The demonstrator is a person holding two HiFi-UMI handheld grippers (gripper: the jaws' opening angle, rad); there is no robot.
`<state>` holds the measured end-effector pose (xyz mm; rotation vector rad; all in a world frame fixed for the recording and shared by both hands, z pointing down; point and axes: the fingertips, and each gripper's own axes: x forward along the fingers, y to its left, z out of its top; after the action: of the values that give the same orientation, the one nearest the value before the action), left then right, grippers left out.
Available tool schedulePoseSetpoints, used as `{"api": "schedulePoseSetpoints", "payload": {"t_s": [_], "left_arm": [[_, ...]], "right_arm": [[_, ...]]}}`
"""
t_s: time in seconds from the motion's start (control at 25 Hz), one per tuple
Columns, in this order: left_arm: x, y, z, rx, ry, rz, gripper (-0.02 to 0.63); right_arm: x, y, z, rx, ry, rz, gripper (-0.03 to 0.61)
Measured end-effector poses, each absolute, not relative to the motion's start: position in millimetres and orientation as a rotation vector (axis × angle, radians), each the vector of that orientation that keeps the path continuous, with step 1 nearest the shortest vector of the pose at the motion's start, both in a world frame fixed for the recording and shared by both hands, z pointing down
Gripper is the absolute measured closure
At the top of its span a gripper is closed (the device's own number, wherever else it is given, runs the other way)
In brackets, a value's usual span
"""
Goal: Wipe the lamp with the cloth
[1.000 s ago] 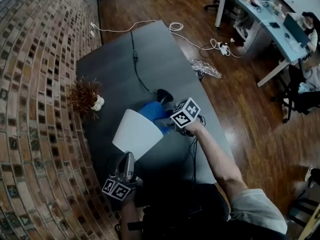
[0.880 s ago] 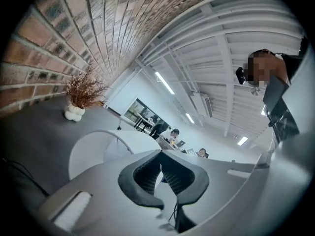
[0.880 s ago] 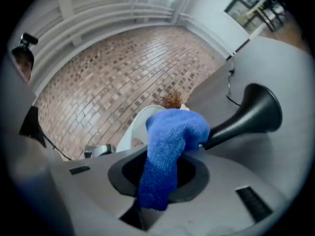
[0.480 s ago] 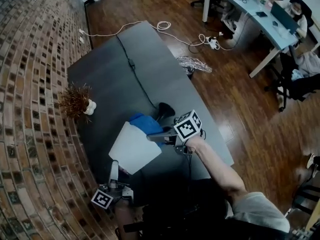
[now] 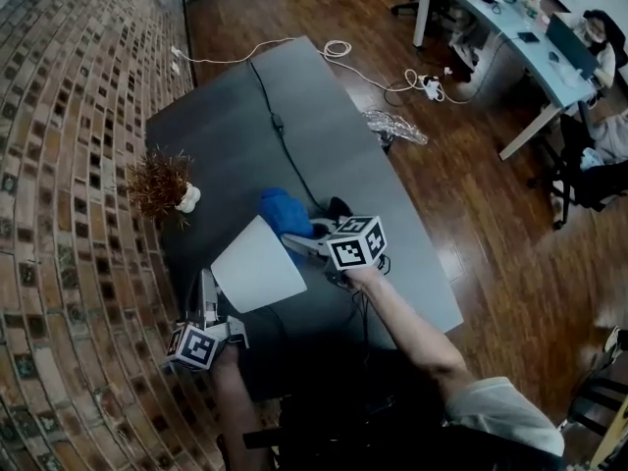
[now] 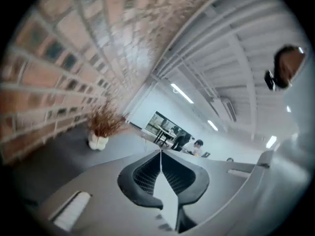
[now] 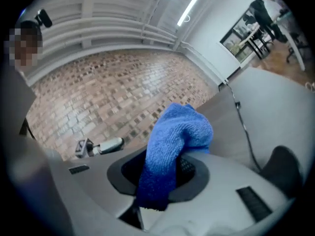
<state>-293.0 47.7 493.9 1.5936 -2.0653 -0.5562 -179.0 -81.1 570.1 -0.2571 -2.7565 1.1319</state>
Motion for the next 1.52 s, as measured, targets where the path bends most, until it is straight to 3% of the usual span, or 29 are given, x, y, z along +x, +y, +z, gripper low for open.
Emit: {"api": "schedulePoseSetpoints", "payload": {"t_s": [0.12, 0.24, 0.36, 0.8, 1.0, 1.2, 1.52], "left_arm": [[-268.9, 28.9, 508.1, 1.764, -2.165, 0.037, 0.614], [-262.0, 17.8, 546.7, 1.731, -2.187, 0.663, 0.612], [-276.7, 4.4, 557.8, 1.680, -2.173, 0.932, 0.606], [-331.9, -62.0, 566.1, 1.664, -2.082, 1.197, 0.614], [-356.2, -70.0, 572.9, 1.636, -2.056, 1.150, 0.613], [-365.6, -68.0, 576.0, 1.619, -2.054, 1.112, 0.613], [-369.6, -67.5, 581.3, 1.614, -2.033, 1.102, 0.612]], "right_arm": [[-166.6, -107.5, 585.1, -0.099, -2.733, 1.345, 0.486], [-153.7, -109.4, 637.5, 0.062, -2.603, 1.113, 0.488], [-153.2, -104.2, 664.4, 0.074, -2.561, 0.828, 0.486], [-30.3, -221.6, 667.6, 0.717, -2.322, 0.459, 0.486], [-129.0, -146.0, 605.5, 0.295, -2.610, 0.606, 0.488], [-222.2, -97.1, 661.7, 0.061, -2.514, 0.592, 0.488], [-170.2, -159.5, 689.8, 0.397, -2.416, 0.555, 0.487]]}}
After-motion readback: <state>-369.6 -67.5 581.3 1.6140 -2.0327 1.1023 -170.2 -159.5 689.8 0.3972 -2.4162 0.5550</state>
